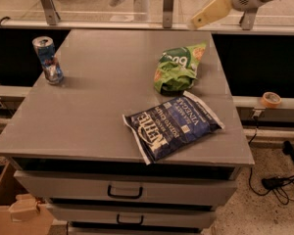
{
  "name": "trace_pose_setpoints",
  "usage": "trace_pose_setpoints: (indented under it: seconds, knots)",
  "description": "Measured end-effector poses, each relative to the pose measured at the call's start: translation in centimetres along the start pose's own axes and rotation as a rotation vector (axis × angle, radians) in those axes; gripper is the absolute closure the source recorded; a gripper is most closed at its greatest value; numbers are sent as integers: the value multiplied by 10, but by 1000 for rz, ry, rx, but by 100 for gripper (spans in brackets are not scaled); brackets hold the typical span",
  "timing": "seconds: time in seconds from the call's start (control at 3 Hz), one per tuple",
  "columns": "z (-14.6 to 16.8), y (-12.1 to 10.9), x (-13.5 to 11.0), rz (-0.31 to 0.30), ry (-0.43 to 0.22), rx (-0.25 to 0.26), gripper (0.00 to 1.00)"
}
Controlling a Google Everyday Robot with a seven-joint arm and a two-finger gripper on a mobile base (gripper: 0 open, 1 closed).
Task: Move green rice chip bag near blue chip bag
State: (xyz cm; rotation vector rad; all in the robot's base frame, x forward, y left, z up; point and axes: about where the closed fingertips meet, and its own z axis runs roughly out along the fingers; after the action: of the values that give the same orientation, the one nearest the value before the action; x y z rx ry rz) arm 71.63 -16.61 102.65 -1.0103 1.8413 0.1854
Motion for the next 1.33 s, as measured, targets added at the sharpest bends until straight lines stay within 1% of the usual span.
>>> trace_pose_setpoints:
  seconds: [0.33,0.67,1.0,1.33]
  knots:
    - [-66,-56,-36,-15,-241,157,0]
    - [-81,-65,-46,-33,-284,191,0]
    - [-64,-53,-35,0,-298,134,0]
    - [-85,-71,-27,-34,-296,175,0]
